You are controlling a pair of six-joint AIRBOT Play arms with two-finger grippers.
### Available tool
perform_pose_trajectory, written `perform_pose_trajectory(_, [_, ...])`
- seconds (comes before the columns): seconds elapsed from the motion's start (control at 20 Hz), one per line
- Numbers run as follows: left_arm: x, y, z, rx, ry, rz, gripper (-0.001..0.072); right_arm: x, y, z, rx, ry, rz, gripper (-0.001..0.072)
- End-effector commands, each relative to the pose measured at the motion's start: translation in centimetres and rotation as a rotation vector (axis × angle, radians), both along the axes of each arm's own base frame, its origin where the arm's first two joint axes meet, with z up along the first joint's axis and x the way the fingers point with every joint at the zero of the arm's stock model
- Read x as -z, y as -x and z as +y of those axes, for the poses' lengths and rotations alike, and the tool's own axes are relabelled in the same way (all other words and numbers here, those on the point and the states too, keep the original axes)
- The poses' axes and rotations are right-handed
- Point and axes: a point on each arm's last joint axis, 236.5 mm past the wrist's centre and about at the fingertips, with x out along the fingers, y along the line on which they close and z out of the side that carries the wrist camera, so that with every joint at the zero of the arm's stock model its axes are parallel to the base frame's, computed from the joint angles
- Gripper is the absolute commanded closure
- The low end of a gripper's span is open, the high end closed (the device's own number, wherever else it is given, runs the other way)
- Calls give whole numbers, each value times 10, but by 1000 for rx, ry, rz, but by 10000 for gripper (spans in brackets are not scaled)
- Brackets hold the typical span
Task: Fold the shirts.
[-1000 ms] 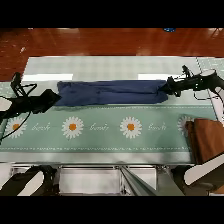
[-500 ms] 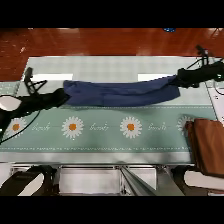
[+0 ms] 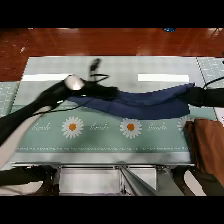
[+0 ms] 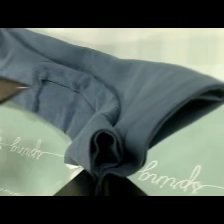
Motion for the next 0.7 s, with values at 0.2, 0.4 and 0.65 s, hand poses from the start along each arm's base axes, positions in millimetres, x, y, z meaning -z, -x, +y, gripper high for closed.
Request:
perform_pose_trajectory(0.2, [74, 72, -127, 277, -44, 251, 677, -28, 8, 23, -14, -97, -91, 690])
perform_pose_trajectory(0.4, [63, 77, -132, 295, -37, 274, 677, -38, 2, 28, -19, -129, -139, 690])
perform_pose_trajectory(0.65, [-12, 4, -33, 277, -134, 87, 677, -39, -4, 35, -28, -135, -153, 690])
